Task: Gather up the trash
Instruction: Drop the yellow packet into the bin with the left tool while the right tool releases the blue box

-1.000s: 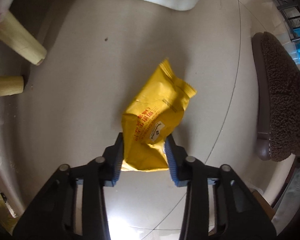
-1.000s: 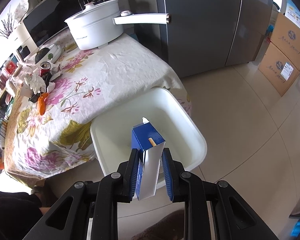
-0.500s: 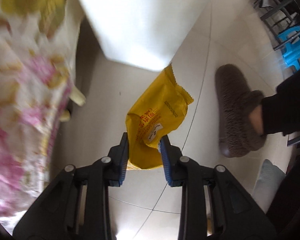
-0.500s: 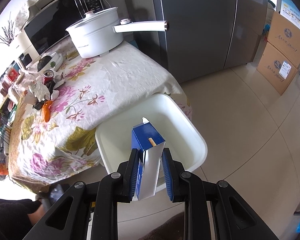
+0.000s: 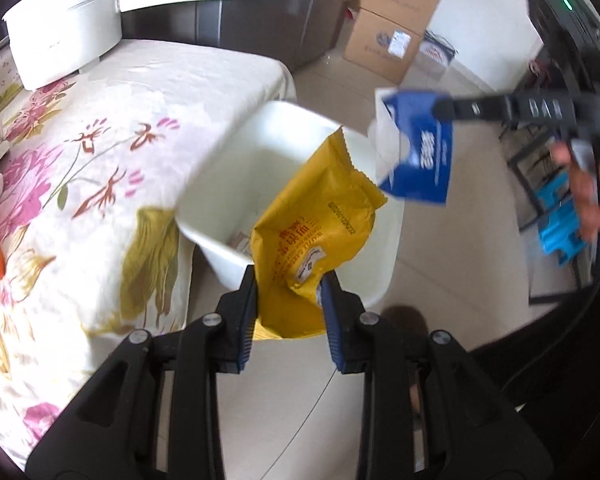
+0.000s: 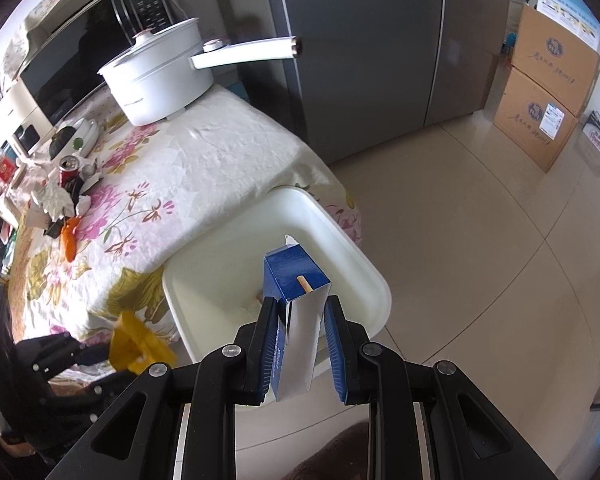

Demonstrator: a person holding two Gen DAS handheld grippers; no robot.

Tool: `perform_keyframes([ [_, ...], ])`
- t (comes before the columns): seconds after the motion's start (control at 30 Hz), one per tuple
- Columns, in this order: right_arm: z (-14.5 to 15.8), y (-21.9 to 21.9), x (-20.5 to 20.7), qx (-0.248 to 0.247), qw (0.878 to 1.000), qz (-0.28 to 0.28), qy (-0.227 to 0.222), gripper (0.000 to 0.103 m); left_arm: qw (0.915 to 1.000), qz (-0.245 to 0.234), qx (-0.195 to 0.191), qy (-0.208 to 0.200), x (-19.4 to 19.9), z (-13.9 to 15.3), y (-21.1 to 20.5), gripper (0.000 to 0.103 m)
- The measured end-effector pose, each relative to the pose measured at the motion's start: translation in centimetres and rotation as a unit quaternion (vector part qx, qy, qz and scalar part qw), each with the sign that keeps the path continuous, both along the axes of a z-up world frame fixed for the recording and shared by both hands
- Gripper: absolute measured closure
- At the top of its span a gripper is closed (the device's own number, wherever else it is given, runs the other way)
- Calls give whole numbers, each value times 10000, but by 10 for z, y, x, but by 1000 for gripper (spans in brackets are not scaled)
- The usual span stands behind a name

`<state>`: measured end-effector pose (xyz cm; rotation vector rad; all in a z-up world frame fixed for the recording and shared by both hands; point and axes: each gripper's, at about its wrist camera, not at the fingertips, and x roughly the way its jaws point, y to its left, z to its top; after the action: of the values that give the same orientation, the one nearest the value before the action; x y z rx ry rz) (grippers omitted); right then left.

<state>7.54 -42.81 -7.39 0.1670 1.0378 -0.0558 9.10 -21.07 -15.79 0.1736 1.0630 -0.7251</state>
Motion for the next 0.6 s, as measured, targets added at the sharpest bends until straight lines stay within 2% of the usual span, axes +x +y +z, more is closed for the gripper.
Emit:
perform_keyframes([
  [0.2,0,-10,1,2,9999,-107,4,78,9994,284,-175,66,26,5,-19,70],
  [0.23,0,-10,2,-4,9999,-108,7,78,9993,330,-188,52,27,22,-19,69],
  [0.3,0,-10,3,-13,9999,-111,14,78,9990,367,-242,40,37,25,-23,65],
  [0.33,0,-11,4,-22,9999,-113,15,78,9990,380,-252,42,39,26,-25,59],
  [0.37,0,-11,4,-26,9999,-117,16,78,9989,405,-236,51,41,27,-28,47],
  [0.43,0,-11,5,-31,9999,-127,17,78,9990,435,-110,29,45,29,-33,33],
  [0.47,0,-11,6,-34,9999,-129,15,78,9990,447,-53,7,43,31,-34,22],
  [0.53,1,-11,6,-37,9999,-131,5,78,9992,405,-6,-6,40,32,-32,12],
  [0.6,1,-10,6,-53,9999,-126,0,78,9994,334,105,-51,37,33,-30,8],
])
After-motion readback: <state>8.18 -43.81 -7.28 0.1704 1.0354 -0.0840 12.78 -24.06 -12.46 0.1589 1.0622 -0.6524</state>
